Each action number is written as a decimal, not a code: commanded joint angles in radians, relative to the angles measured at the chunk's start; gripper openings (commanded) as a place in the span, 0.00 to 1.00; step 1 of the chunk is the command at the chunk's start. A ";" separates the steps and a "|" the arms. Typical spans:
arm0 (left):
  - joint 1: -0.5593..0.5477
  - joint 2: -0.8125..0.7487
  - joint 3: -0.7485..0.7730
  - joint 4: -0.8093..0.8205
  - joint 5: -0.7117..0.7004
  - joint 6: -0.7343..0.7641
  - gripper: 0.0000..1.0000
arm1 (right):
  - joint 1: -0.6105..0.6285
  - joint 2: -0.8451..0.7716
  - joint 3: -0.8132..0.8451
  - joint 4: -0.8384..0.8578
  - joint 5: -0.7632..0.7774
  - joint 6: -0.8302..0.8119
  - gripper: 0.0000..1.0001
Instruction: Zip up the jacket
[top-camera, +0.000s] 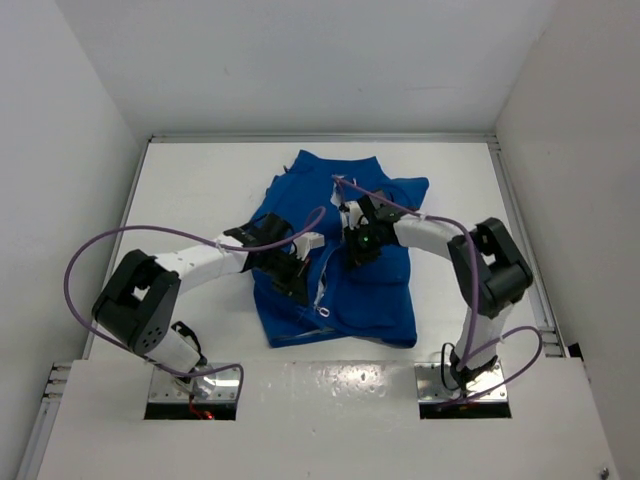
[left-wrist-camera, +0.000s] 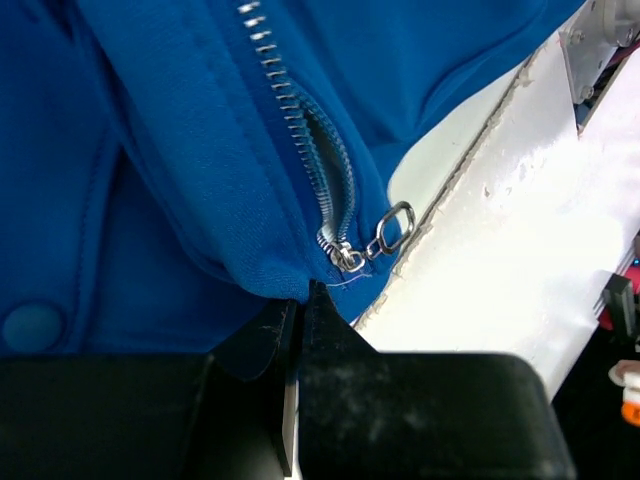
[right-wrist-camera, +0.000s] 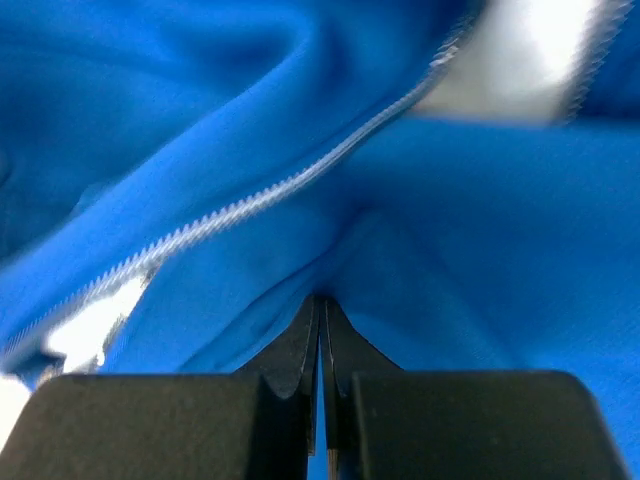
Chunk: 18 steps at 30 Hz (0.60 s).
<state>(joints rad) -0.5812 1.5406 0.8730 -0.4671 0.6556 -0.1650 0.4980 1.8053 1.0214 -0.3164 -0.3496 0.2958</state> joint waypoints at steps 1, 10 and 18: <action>-0.034 0.010 0.049 -0.010 -0.025 0.013 0.00 | -0.056 0.086 0.116 -0.101 0.126 0.043 0.00; -0.089 0.069 0.079 -0.001 -0.083 0.013 0.00 | -0.245 0.153 0.244 -0.102 0.185 0.074 0.00; -0.100 0.161 0.141 -0.001 -0.074 0.004 0.00 | -0.375 0.143 0.315 -0.135 0.137 -0.033 0.00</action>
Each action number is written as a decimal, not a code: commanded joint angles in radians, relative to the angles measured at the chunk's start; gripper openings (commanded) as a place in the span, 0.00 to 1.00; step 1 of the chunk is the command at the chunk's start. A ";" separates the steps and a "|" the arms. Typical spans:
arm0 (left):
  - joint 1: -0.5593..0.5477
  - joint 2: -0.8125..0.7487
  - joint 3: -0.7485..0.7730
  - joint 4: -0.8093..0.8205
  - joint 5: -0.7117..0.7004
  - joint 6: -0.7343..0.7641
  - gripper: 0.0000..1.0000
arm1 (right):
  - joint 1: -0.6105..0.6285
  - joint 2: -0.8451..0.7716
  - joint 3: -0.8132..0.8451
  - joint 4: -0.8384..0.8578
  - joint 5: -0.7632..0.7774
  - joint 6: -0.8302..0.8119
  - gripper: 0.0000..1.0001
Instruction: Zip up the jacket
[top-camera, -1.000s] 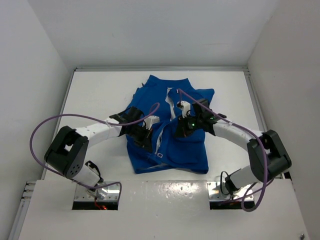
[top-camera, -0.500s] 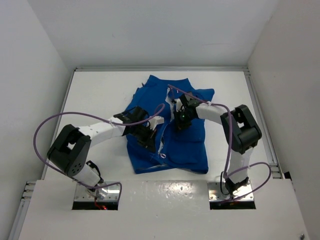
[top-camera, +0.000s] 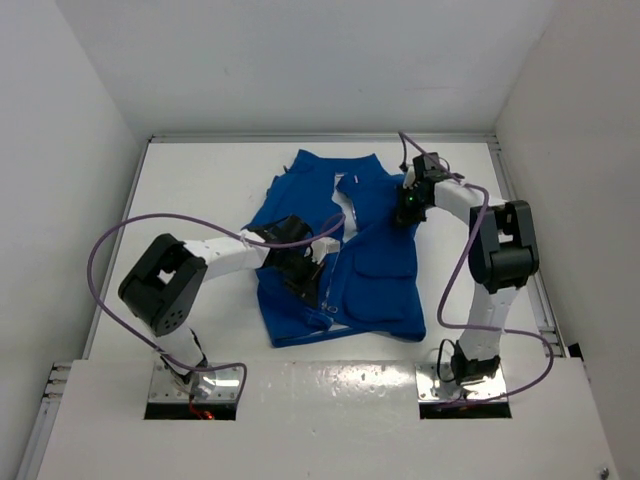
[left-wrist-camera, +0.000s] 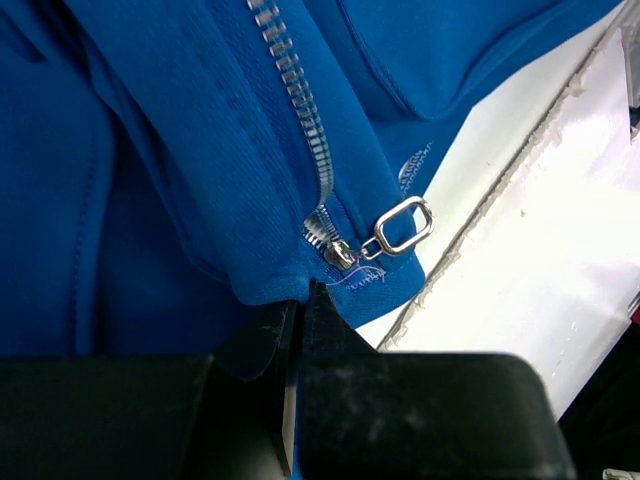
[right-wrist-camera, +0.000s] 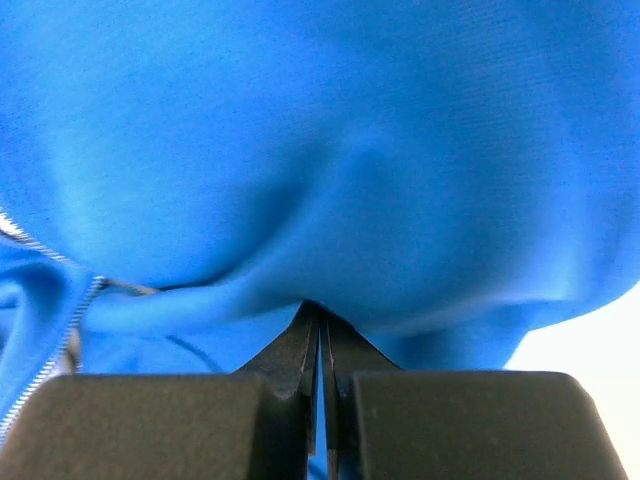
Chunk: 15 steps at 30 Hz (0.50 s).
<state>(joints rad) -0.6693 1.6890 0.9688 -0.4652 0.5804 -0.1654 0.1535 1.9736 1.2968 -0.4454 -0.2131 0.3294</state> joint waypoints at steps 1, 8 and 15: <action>-0.012 0.012 0.045 -0.003 0.001 0.004 0.00 | -0.035 -0.041 0.027 0.034 -0.018 -0.094 0.01; -0.003 0.001 0.036 0.016 0.036 0.004 0.00 | 0.079 -0.382 -0.217 0.128 -0.494 -0.297 0.10; 0.043 -0.020 0.007 0.036 0.122 0.004 0.00 | 0.268 -0.430 -0.386 -0.065 -0.522 -0.353 0.02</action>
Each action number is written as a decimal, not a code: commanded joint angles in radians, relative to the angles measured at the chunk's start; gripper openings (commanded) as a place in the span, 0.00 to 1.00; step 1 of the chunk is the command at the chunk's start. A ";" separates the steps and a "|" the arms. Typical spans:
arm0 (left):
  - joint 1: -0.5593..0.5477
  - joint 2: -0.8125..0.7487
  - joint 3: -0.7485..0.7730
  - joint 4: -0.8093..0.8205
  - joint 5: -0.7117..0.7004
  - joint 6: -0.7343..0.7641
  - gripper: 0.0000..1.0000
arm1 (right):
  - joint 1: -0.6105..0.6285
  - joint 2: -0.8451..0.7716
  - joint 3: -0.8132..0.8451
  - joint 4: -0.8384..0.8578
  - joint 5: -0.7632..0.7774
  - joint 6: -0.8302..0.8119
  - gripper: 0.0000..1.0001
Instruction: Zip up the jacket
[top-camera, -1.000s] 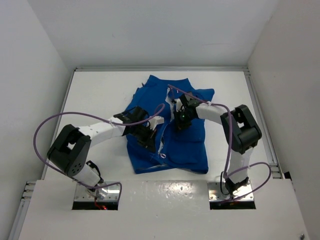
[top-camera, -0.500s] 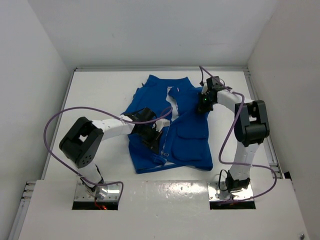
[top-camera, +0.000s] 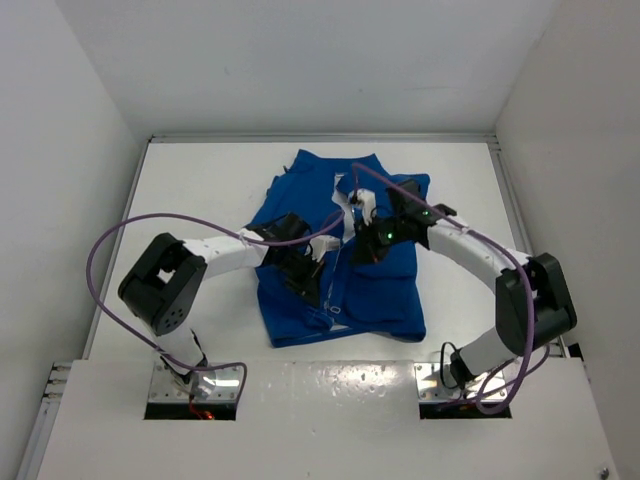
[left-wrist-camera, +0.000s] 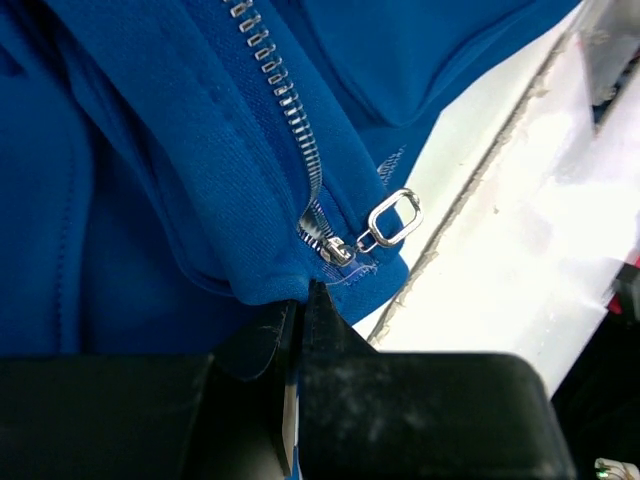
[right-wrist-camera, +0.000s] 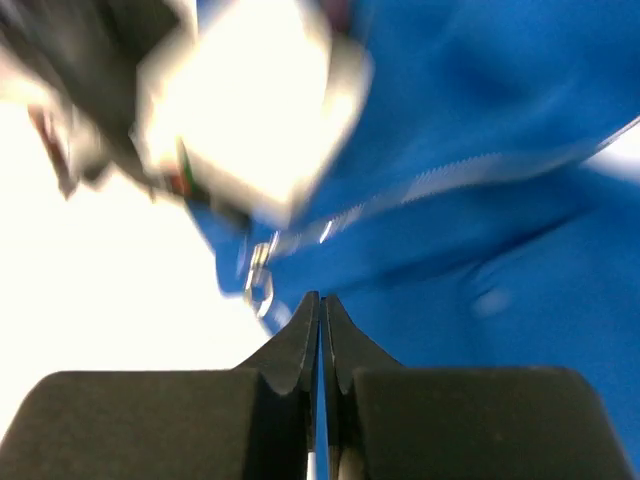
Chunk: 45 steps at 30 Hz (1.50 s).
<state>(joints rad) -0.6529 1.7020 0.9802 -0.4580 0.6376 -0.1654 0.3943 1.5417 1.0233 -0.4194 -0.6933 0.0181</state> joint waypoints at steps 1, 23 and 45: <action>0.027 -0.044 -0.005 0.039 0.074 -0.008 0.00 | 0.038 -0.006 -0.136 -0.061 -0.020 -0.026 0.01; 0.010 0.005 -0.058 0.102 0.020 -0.062 0.00 | 0.061 0.368 0.082 0.014 0.719 0.241 0.00; 0.052 -0.042 -0.106 0.206 0.387 -0.062 0.00 | -0.097 -0.244 -0.449 0.459 -0.074 -0.064 0.36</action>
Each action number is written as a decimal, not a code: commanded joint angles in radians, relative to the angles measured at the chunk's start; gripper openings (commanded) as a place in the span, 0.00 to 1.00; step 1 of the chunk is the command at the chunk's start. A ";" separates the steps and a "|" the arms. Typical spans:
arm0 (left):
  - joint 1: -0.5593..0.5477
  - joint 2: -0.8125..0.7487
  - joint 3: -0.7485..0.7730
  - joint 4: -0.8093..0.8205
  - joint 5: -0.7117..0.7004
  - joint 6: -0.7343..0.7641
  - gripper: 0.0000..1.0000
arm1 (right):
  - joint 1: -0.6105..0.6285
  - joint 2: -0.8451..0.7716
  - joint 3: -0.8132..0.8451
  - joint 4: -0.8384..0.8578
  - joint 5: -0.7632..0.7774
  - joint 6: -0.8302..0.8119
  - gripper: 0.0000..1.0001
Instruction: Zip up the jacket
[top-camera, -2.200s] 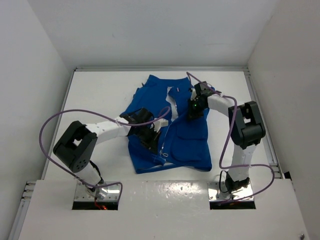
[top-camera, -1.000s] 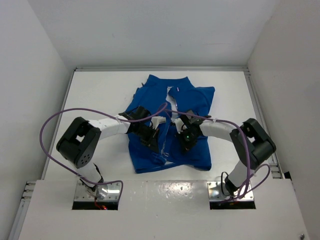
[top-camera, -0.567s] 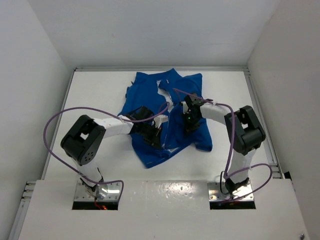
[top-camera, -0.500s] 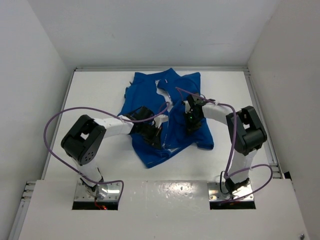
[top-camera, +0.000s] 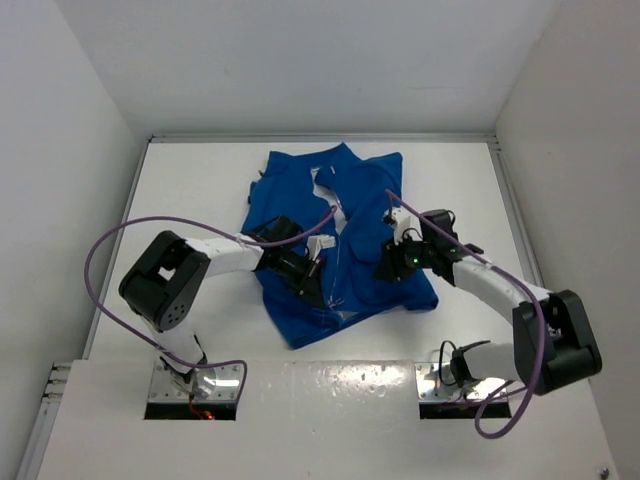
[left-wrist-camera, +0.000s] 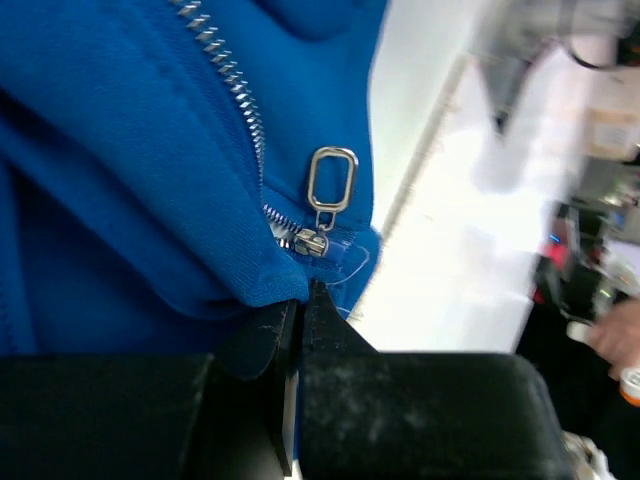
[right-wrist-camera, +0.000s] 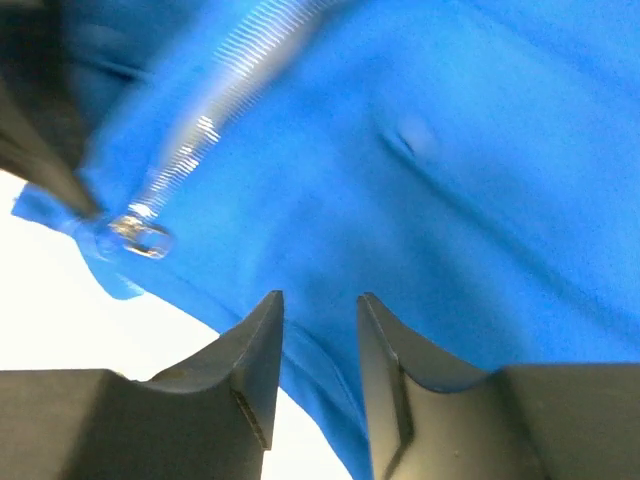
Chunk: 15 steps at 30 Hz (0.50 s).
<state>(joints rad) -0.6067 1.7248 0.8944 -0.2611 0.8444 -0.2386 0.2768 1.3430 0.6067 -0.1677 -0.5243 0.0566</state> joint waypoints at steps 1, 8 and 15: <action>0.005 -0.074 -0.032 0.026 0.189 0.012 0.00 | 0.025 -0.074 -0.050 0.227 -0.272 -0.103 0.33; 0.005 -0.162 -0.083 0.072 0.177 0.021 0.00 | 0.059 0.056 0.028 0.234 -0.572 0.168 0.30; 0.005 -0.194 -0.101 0.082 0.108 0.021 0.00 | 0.081 0.186 0.008 0.506 -0.744 0.613 0.30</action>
<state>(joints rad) -0.6048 1.5707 0.8108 -0.1993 0.9493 -0.2367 0.3489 1.5055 0.6033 0.1200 -1.1282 0.4191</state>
